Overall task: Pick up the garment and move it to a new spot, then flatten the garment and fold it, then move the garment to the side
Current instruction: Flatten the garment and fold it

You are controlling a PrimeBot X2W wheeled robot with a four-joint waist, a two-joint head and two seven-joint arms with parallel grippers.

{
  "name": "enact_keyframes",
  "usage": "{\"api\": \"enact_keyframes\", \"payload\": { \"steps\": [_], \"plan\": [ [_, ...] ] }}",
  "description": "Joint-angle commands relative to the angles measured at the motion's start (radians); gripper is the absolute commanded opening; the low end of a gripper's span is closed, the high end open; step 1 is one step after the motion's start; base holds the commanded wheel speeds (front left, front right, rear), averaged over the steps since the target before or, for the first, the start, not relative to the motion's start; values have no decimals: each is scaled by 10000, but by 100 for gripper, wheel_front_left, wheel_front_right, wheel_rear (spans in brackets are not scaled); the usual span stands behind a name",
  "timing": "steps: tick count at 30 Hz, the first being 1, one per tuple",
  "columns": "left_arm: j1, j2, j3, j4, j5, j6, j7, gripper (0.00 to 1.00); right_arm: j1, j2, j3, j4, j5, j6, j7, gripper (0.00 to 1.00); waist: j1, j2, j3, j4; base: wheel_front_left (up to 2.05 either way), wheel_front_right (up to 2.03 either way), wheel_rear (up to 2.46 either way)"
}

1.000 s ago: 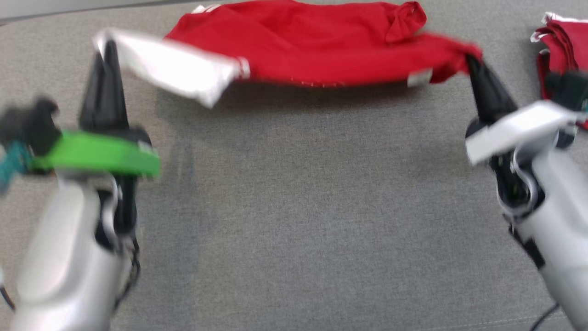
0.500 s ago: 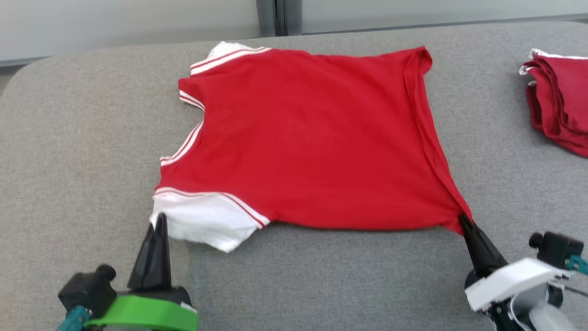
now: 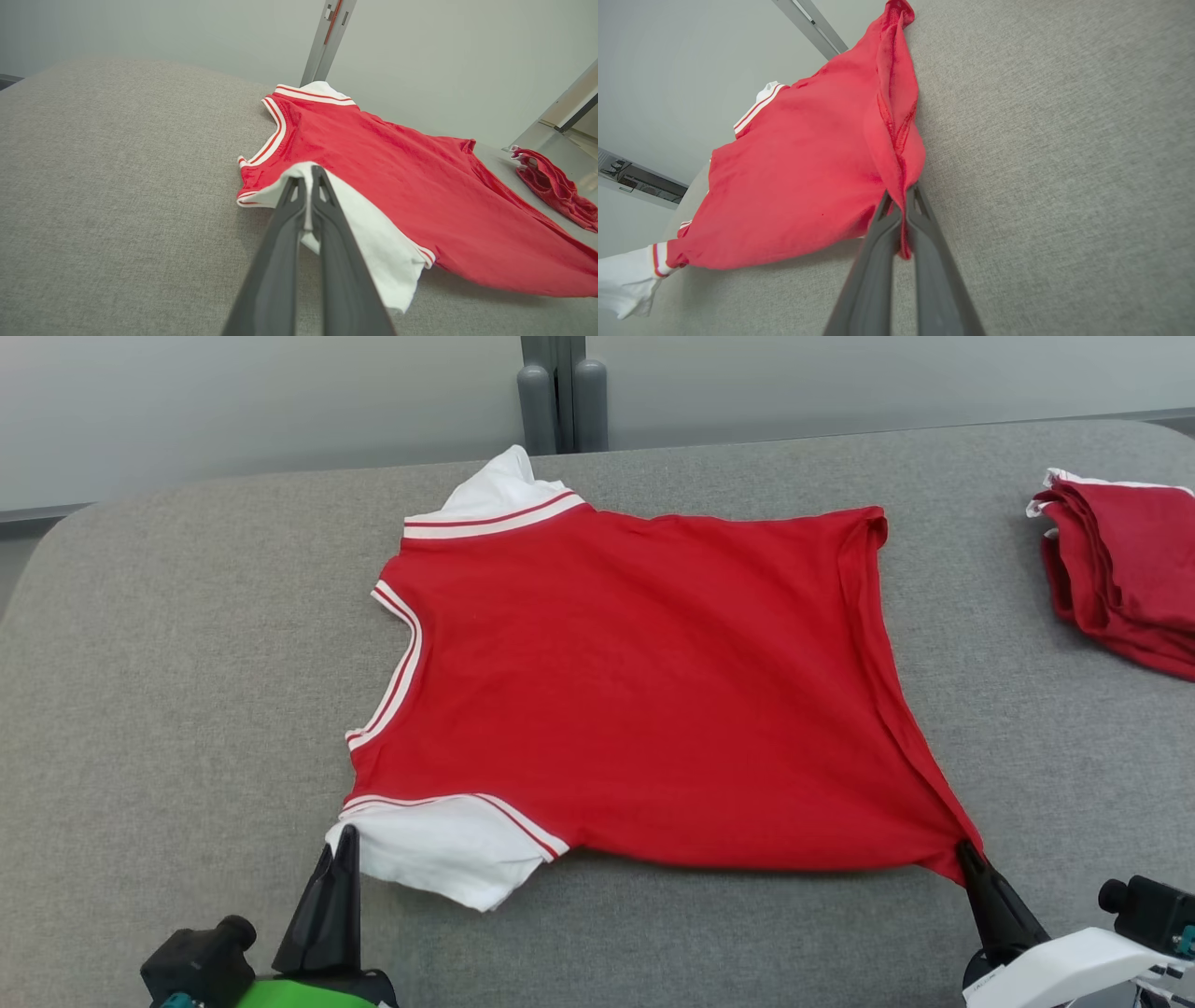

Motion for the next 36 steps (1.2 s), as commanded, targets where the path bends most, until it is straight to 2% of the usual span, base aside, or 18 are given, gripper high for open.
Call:
{"api": "enact_keyframes", "payload": {
  "steps": [1,8,16,22,29,30,31,32,33,36],
  "plan": [
    [-255,101,23,24,86,-78,35,0,-62,58,-132,-117,-142,-2,121,0,1,0,4,-12,0,0,0],
    [-1607,335,-222,560,366,-510,474,0,-512,368,-476,-461,-575,-2,931,0,1,0,104,-2,0,0,0],
    [-3659,344,-579,2010,577,-1247,940,0,-1507,631,-481,-669,-676,-2,1665,0,1,0,469,-221,0,0,0],
    [-5321,306,-681,3537,734,-1765,1119,0,-2645,655,-800,-296,-842,-2,2149,0,1,0,901,-388,0,0,0],
    [-7099,-78,-944,5538,922,-2326,990,0,-4106,621,-809,637,-1275,0,2388,0,1,0,1385,-443,0,0,0],
    [-7265,-146,-945,5822,898,-2374,904,0,-4238,606,-808,764,-1317,-2,2326,5,1,0,1408,-436,0,0,0],
    [-7457,-199,-894,6176,876,-2380,742,7,-4386,586,-819,913,-1380,-2,2219,48,1,0,1435,-424,0,0,0],
    [-7608,-236,-911,6424,961,-2387,606,63,-4499,582,-798,1009,-1394,-2,2128,100,1,0,1454,-413,0,0,0],
    [-7765,-322,-955,6717,1028,-2421,431,100,-4603,567,-745,1133,-1432,-2,2022,100,1,0,1462,-397,0,0,0],
    [-7983,-546,-1007,7322,1011,-2531,31,100,-4646,381,-517,1331,-1522,-2,1675,100,1,0,1418,-333,0,0,0]
  ]
}}
